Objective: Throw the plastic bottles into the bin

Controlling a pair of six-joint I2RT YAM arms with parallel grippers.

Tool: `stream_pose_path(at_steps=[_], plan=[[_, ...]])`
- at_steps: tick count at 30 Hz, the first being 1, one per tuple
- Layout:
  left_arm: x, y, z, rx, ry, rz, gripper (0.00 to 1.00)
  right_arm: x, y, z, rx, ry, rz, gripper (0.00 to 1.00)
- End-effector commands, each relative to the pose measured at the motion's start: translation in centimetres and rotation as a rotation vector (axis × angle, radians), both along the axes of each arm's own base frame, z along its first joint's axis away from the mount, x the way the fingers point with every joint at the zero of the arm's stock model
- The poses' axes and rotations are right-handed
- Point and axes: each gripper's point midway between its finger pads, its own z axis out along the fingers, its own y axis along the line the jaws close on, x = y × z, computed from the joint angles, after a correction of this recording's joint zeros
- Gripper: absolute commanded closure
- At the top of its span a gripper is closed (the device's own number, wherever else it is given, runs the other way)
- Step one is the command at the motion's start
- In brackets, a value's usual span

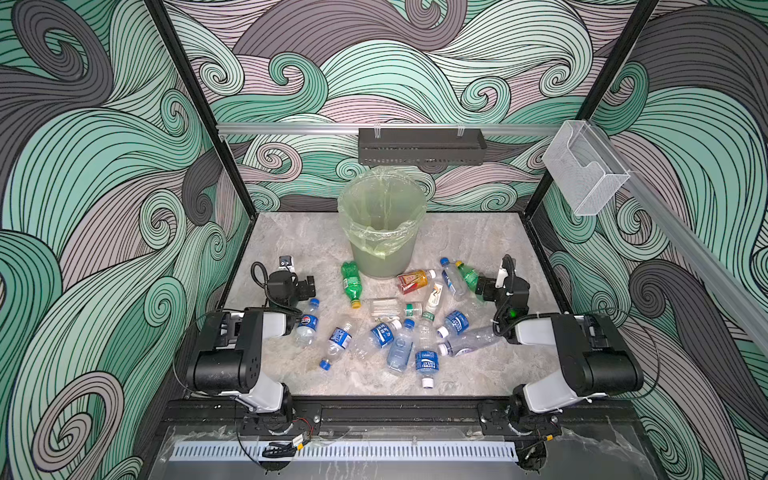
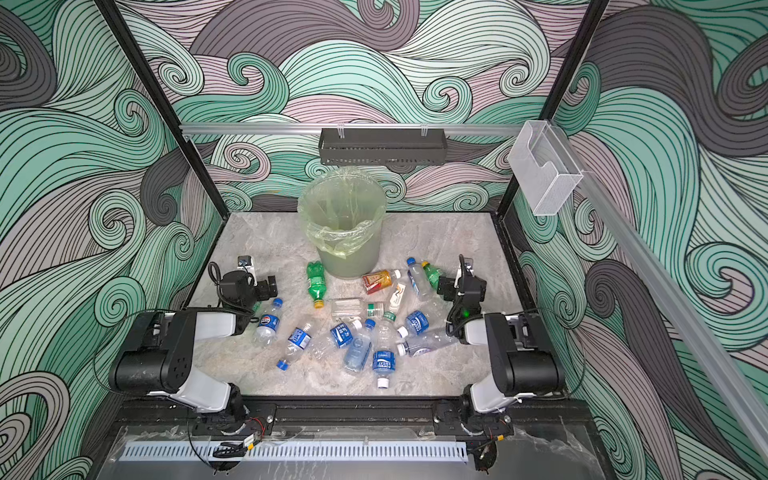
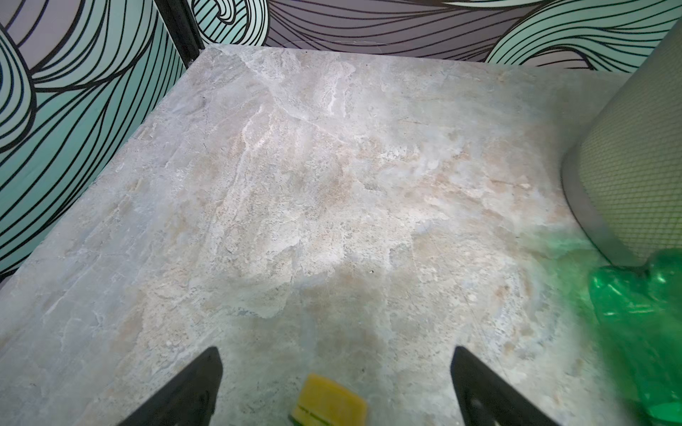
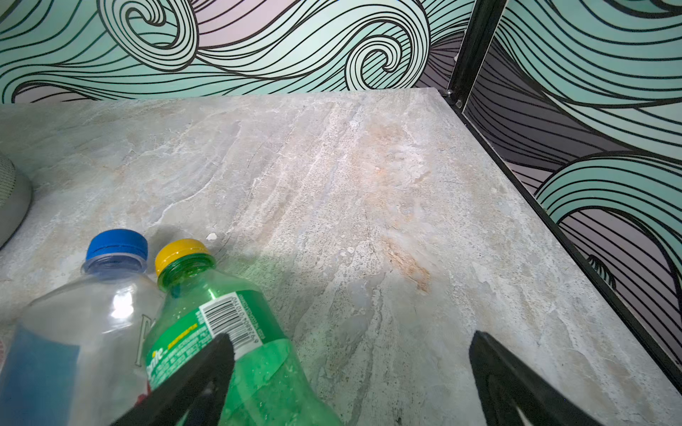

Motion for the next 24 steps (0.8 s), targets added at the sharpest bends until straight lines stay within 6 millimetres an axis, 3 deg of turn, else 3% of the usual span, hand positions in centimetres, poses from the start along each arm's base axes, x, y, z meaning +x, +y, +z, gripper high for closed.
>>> stream_pose_path(at_steps=[1, 24], plan=[[0.91, 0.02, 1.56, 0.000, -0.040, -0.010, 0.01, 0.42, 0.07, 1.10, -0.004, -0.036, 0.010, 0.00], [0.86, -0.03, 1.49, 0.000, -0.038, -0.012, 0.01, 0.58, 0.42, 1.02, -0.002, -0.028, 0.031, 0.00]])
